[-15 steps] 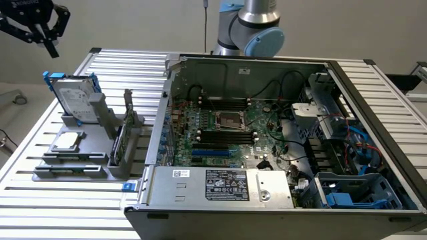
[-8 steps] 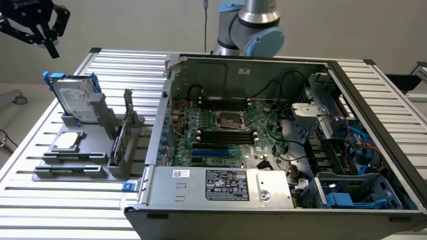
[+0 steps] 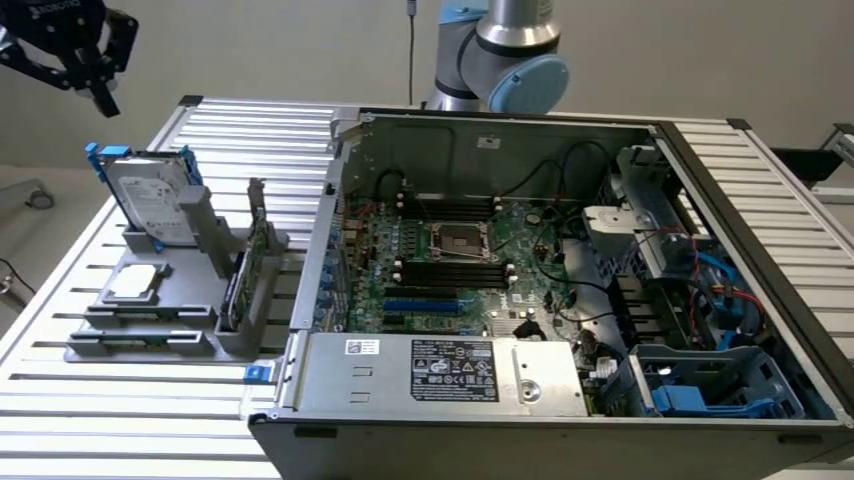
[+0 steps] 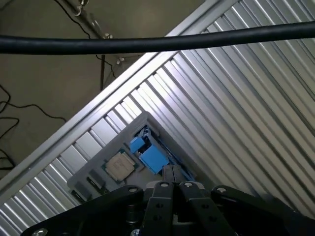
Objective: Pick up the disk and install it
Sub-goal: 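Pick up the disk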
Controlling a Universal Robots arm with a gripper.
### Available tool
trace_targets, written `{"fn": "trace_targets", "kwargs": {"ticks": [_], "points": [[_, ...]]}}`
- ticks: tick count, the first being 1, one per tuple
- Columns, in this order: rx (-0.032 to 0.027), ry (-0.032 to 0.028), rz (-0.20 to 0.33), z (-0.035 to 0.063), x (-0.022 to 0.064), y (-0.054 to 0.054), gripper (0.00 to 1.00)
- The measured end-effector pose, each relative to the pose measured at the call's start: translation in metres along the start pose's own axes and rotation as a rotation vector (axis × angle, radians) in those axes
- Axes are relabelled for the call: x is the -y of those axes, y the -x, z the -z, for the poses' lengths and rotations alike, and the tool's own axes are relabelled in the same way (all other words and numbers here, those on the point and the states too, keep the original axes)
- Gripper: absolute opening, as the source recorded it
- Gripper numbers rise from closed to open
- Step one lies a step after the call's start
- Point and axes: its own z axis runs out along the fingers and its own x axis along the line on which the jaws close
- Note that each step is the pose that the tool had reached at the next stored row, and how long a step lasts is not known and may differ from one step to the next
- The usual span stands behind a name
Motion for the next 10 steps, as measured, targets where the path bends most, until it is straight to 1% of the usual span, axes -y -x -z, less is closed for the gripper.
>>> {"fn": "trace_targets", "kwargs": {"ticks": [10], "points": [[-0.0033,0.0019,0.183,-0.0006,0.0,0.0,0.11]]}}
